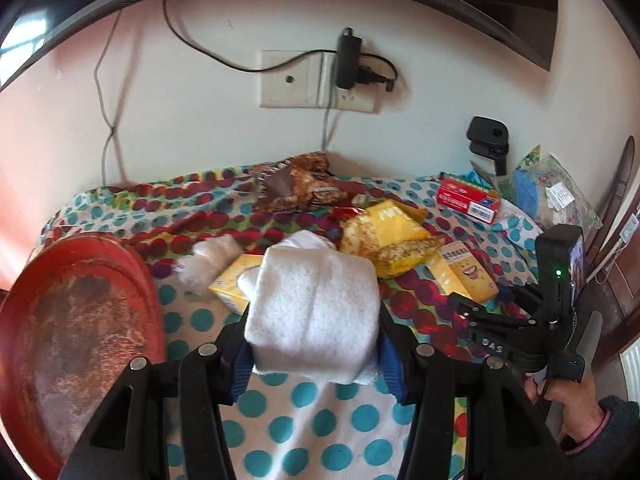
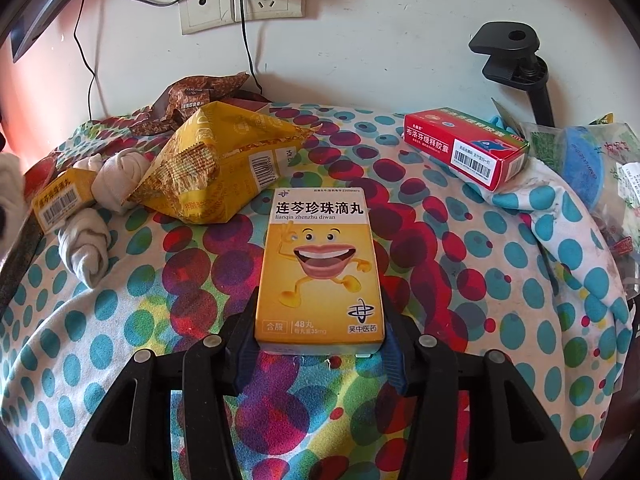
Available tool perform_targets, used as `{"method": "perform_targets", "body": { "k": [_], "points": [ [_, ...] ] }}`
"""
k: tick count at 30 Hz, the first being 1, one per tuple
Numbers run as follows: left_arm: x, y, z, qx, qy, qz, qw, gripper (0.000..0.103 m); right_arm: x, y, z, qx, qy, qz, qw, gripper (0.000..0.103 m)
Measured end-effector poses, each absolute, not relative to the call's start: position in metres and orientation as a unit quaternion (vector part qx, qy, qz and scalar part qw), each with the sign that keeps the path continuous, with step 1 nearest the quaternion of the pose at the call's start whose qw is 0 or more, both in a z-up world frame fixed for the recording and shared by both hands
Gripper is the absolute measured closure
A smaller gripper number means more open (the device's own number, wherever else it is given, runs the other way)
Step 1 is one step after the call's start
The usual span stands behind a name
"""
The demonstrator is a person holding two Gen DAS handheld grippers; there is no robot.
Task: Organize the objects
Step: 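Carry the sock into the red tray and open the left tool while the right tool holds the box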
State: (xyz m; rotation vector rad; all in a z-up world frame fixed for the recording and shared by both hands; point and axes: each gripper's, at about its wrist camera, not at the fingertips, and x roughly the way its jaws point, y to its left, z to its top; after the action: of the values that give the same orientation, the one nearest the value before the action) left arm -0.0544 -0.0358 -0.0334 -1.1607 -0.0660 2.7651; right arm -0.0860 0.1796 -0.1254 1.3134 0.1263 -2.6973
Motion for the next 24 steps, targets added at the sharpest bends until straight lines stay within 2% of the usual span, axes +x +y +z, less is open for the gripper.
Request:
{"method": "perform_targets", "body": {
  "k": [7,13,24],
  "points": [
    [-0.048,-0.133,-0.019,-0.38,-0.036,0.924,-0.021,0.05,-0.088,0.18,-0.126,0.438,0.042,-0.896,0.066,0.055],
    [-0.048,-0.219,-0.035,-0.402,-0.082,0.909,-0.073,0.05,-0.087,0.18,-0.125,0.438,0.043,-0.896,0.065,0.054],
    [-0.069,-0.293,-0.073,-0.449,-0.064,0.883,-0.118,0.05,-0.087,0.18,-0.125,0.438,0.044,-0.896,0.065,0.054]
  ]
}}
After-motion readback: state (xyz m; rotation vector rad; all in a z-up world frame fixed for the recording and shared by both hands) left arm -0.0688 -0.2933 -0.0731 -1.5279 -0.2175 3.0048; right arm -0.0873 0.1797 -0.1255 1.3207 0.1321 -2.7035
